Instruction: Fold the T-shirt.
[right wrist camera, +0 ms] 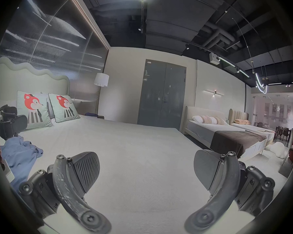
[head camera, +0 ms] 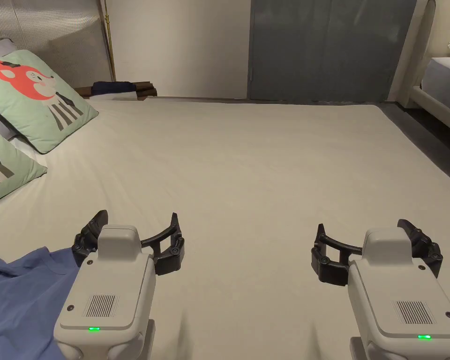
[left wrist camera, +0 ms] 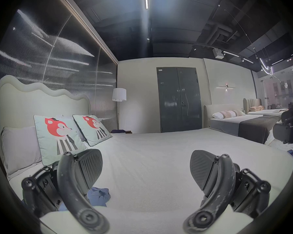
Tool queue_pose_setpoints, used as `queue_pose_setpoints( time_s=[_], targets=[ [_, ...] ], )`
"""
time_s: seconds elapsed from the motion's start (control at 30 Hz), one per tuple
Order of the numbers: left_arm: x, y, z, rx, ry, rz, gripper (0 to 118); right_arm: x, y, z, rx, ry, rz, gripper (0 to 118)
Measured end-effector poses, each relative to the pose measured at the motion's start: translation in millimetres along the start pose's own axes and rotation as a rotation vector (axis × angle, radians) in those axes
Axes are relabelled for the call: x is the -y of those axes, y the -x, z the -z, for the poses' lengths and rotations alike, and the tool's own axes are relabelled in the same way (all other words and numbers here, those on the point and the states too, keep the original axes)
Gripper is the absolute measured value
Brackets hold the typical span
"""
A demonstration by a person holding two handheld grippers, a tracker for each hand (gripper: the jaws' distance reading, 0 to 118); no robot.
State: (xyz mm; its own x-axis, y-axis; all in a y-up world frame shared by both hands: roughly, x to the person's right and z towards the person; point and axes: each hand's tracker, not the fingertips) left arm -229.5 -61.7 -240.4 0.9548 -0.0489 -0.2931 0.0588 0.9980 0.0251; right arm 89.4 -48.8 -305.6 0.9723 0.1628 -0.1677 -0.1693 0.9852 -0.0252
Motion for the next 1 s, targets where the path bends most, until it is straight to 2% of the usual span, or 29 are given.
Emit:
queue_pose_setpoints(
  time_s=[1.0],
  targets=[
    [1.4, 3.7, 2.5, -0.003, 0.000, -0.011, 105, -1.4, -0.4, -0.7, 0.001, -0.001, 0.003, 113]
  ],
)
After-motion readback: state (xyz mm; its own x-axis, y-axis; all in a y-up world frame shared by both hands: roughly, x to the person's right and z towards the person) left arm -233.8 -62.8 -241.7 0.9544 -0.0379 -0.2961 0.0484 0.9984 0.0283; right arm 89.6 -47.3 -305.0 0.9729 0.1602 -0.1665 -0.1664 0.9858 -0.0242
